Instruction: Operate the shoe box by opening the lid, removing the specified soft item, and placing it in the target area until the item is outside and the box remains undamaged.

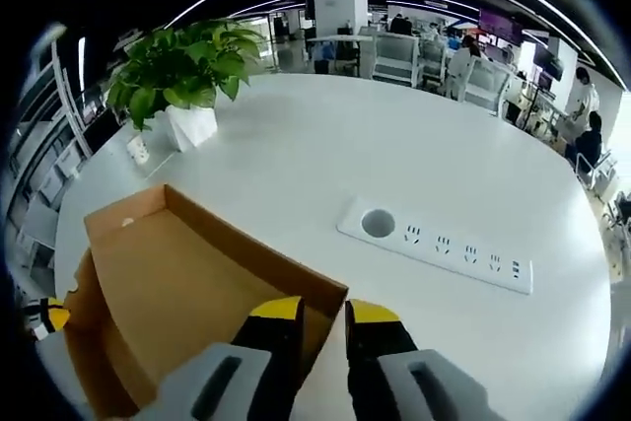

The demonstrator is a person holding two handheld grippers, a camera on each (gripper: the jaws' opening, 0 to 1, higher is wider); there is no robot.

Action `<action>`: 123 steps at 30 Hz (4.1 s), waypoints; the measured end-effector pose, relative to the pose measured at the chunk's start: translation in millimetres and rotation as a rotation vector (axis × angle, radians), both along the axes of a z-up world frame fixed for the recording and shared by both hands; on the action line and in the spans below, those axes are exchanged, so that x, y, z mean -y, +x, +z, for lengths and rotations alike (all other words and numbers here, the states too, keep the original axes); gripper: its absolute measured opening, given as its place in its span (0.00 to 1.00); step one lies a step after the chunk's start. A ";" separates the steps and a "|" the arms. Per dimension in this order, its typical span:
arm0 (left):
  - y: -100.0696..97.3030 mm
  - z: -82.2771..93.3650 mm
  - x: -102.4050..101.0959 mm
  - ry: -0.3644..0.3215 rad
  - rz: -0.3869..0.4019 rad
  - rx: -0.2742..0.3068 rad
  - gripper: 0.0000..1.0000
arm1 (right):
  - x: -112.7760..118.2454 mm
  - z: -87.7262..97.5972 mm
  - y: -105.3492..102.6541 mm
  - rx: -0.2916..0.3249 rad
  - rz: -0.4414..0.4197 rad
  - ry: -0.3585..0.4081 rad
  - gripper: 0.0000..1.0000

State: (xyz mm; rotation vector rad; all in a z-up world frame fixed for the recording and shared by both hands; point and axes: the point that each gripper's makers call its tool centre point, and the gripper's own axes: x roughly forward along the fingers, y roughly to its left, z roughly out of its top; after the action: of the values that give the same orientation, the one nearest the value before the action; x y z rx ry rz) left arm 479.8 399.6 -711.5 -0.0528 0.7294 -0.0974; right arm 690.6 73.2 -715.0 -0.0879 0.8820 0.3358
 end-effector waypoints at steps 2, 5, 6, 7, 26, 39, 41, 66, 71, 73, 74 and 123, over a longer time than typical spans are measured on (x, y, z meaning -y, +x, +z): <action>0.0 0.1 0.2 0.007 -0.005 -0.001 0.01 | 2.5 -5.6 -0.6 -0.020 -0.008 0.001 0.21; 0.2 -0.1 -0.1 0.003 -0.002 0.001 0.01 | 3.3 -13.0 -3.5 -0.043 -0.016 0.002 0.22; 0.2 -0.1 -0.2 0.003 -0.002 0.002 0.01 | 4.2 -16.5 -3.2 -0.049 -0.020 0.001 0.22; 0.2 -0.1 -0.3 0.003 -0.001 0.003 0.01 | 3.9 -17.8 -3.9 -0.055 -0.025 0.004 0.22; -0.2 0.3 -0.4 -0.004 0.002 0.011 0.01 | 1.4 -7.6 -7.3 -0.035 -0.078 0.046 0.00; -0.9 0.3 0.2 -0.008 0.003 0.014 0.01 | 2.5 8.0 -9.7 0.004 -0.105 0.085 0.00; -1.0 0.3 0.3 -0.008 0.003 0.014 0.01 | 3.0 10.4 -9.3 0.007 -0.109 0.093 0.00; -0.9 -0.3 0.9 -0.013 0.003 0.013 0.01 | 1.1 42.4 -13.6 0.067 -0.100 0.125 0.00; -0.1 -0.9 0.4 -0.014 0.004 0.012 0.01 | 0.2 46.9 -15.0 0.074 -0.099 0.132 0.00; -0.1 -1.0 0.5 -0.014 0.003 0.012 0.01 | 0.3 48.8 -15.7 0.077 -0.098 0.135 0.00; -0.2 -1.0 0.5 -0.014 0.003 0.012 0.01 | 0.1 49.6 -16.0 0.078 -0.098 0.137 0.00; -0.1 -1.1 0.3 -0.022 -0.002 0.008 0.01 | -2.9 86.8 -31.2 0.153 -0.052 0.183 0.00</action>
State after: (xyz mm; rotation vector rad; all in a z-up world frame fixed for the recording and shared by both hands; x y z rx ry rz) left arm 479.7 399.2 -712.6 -0.0722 0.7203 -0.1074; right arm 659.5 76.1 -628.2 0.0780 0.6978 0.3556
